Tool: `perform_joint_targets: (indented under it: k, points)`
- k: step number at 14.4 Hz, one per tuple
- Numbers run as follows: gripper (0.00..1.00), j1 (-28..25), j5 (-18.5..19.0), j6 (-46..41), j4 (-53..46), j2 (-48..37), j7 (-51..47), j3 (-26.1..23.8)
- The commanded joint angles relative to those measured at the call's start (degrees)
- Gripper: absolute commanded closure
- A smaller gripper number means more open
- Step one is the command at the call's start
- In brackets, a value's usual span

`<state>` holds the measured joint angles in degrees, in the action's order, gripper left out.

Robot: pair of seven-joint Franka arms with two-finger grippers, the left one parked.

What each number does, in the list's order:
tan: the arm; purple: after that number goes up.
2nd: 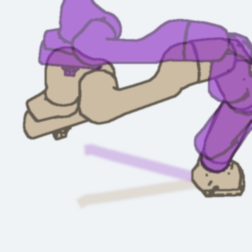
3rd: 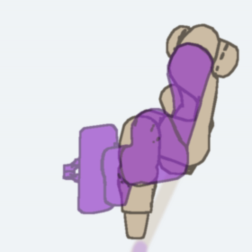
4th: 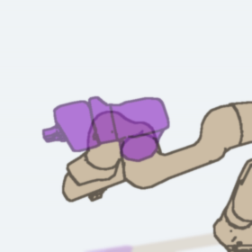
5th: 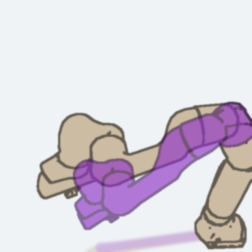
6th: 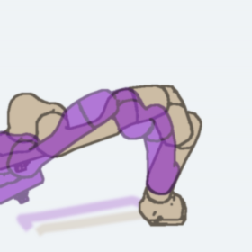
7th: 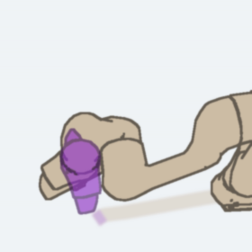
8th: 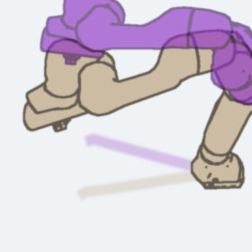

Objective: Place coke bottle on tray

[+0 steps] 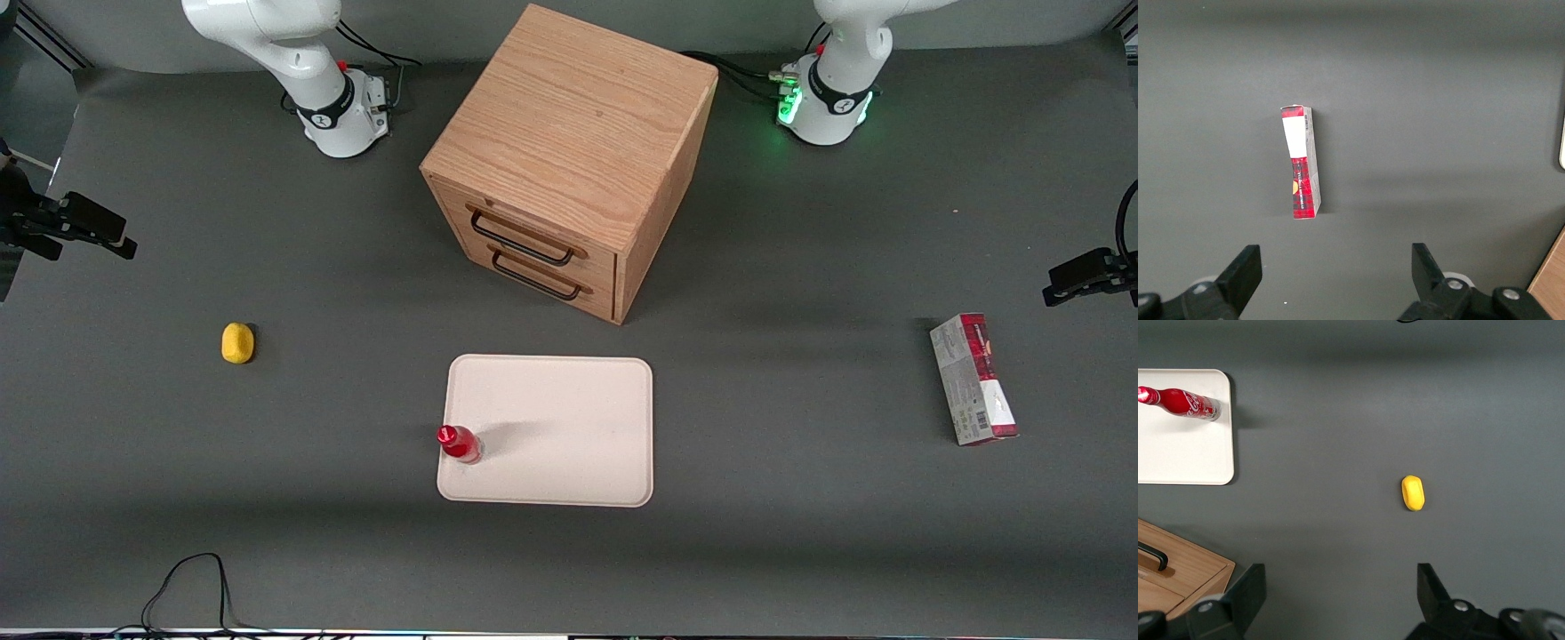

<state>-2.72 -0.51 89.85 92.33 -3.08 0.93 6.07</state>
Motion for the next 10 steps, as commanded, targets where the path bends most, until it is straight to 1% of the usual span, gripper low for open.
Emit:
perform_joint_targets:
  k: [1,5,10]
  points:
    - [0.0,-0.27,0.95,-0.37,1.19,-0.96,0.74,0.17]
    - [0.0,1.23,0.95,-0.64,1.36,-1.13,0.74,-0.62]
    - [0.0,0.7,0.95,-1.08,1.28,-1.05,0.74,-0.53]
